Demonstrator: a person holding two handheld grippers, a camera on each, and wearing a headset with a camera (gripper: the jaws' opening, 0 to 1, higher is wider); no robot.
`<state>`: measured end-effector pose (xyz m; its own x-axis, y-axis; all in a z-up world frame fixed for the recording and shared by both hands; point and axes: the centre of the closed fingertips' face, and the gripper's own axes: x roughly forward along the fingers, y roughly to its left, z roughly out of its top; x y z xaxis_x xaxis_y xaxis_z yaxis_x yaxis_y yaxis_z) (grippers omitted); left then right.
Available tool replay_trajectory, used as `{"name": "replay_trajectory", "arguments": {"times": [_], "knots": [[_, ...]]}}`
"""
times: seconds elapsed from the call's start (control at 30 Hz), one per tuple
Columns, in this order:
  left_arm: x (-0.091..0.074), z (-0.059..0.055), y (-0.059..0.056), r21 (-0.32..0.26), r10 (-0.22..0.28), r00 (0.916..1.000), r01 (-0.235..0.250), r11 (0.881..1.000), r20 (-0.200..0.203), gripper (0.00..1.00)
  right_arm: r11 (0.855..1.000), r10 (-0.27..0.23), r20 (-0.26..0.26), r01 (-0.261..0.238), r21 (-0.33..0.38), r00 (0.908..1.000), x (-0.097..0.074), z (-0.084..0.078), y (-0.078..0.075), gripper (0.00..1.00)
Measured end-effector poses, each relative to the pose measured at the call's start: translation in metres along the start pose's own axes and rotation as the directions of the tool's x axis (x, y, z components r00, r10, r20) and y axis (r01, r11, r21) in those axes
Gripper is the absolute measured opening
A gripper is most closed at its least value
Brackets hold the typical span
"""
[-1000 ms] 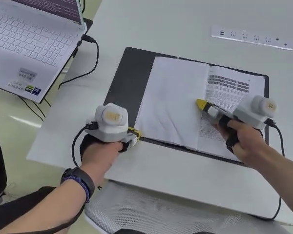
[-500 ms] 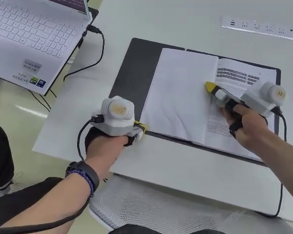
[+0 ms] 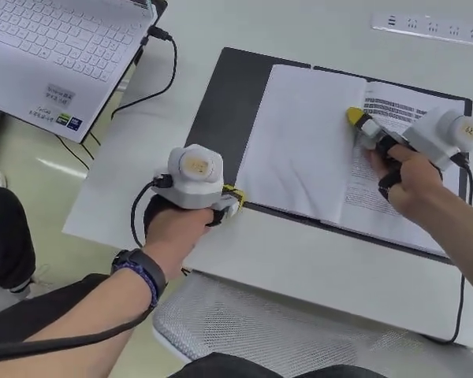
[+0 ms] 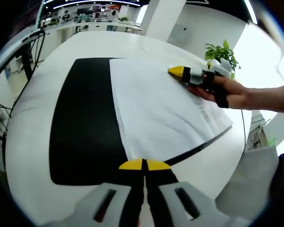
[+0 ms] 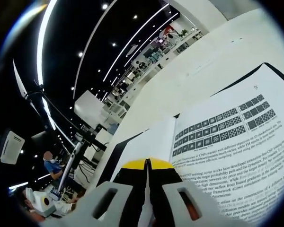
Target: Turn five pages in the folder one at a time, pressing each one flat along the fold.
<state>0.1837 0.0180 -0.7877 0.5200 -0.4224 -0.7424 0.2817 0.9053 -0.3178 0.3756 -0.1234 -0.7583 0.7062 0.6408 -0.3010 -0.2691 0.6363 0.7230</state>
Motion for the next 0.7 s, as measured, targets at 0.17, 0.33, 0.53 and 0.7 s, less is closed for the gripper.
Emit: {"name": "replay_trajectory", "arguments": {"times": [0.17, 0.33, 0.53, 0.7], "knots": [[-0.001, 0.0, -0.001, 0.015, -0.004, 1.0, 0.004, 1.0, -0.005, 0.0, 1.0, -0.018, 0.018, 0.018, 0.007, 0.9997, 0.006, 0.007, 0.0, 0.0], [-0.001, 0.0, -0.001, 0.01, -0.006, 1.0, 0.006, 1.0, -0.005, 0.0, 0.998, -0.033, 0.033, 0.031, 0.048, 0.9989, 0.019, 0.017, -0.017, 0.0], [-0.003, 0.0, -0.001, 0.009, -0.001, 1.0, 0.001, 1.0, 0.003, 0.0, 0.999, -0.043, 0.034, 0.042, 0.026, 0.9985, 0.023, 0.019, -0.015, 0.0], [-0.003, 0.0, -0.001, 0.028, -0.008, 0.9999, 0.007, 1.0, 0.009, 0.0, 0.999, -0.05, 0.033, 0.049, 0.019, 0.9982, 0.027, 0.022, -0.017, 0.0]]}}
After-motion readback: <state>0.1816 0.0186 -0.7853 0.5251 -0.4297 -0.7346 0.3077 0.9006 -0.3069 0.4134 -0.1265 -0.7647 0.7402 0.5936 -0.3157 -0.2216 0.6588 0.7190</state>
